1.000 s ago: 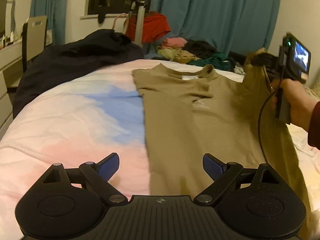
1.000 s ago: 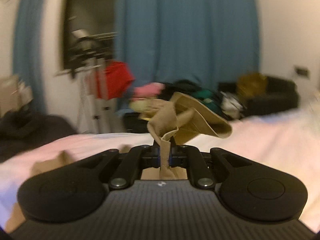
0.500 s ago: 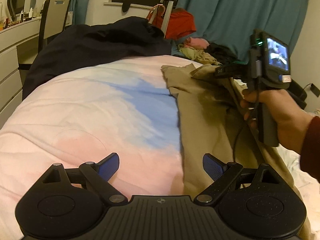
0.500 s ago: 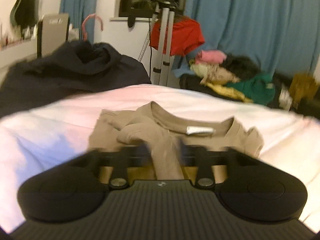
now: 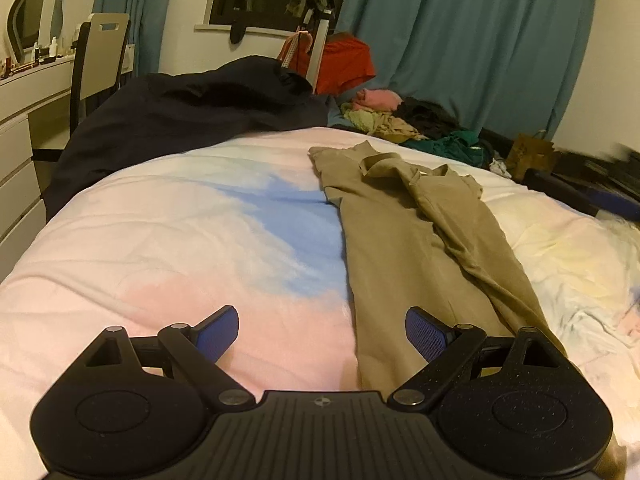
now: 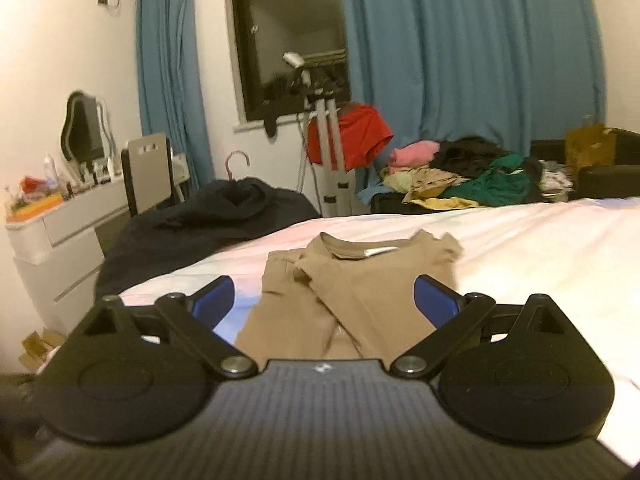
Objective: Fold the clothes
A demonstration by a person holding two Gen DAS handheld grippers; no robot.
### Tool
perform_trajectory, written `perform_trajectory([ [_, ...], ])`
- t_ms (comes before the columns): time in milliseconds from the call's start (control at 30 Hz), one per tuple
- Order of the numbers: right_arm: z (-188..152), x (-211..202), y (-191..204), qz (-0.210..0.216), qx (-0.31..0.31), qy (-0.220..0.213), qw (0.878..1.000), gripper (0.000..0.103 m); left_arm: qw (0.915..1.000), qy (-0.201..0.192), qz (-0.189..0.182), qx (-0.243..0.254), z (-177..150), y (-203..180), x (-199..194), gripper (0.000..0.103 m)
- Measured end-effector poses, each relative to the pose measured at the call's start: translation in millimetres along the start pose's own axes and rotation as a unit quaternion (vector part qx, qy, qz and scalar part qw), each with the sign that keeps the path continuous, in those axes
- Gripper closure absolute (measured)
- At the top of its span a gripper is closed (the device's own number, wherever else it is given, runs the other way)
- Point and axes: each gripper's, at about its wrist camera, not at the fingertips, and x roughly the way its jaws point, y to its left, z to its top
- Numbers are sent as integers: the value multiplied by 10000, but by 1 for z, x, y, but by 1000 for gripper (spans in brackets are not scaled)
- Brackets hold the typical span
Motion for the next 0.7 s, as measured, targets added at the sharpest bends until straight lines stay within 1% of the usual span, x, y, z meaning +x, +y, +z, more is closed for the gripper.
perform_trajectory([
  [100,-17,-56,-7,53,193,-163,9997,5,9999,48,-114,21,-5,-9,-16,11],
  [133,-22,-73,-11,5,198,-248,9995,5,9998,48,-176,57,-6,-13,-22,11],
  [167,-26,-88,-13,-97,157,-320,9993,5,9996,4,-262,119,-8,-19,-31,11],
  [267,-30,-115,-22,-420,-24,-379,9984,5,9981,-165,-516,288,-12,-39,-51,10],
  [333,-32,-133,-33,-560,20,-622,9965,5,9975,-117,-635,270,-16,-54,-57,10],
  [400,-41,-150,-48,-677,163,-843,9940,5,9967,157,-780,173,-21,-70,-50,10],
  [467,-45,-155,-65,-982,290,-928,9904,5,9944,460,-943,72,-26,-86,-42,11],
  [600,-53,-163,-99,-1600,543,-1089,9796,5,9890,1010,-1079,12,-39,-121,-24,14],
  [633,-54,-166,-106,-1630,719,-1169,9770,5,9871,1122,-1142,13,-42,-132,-20,15],
  [700,-56,-171,-120,-1700,1016,-1345,9709,5,9831,1324,-1264,47,-48,-153,-14,22],
])
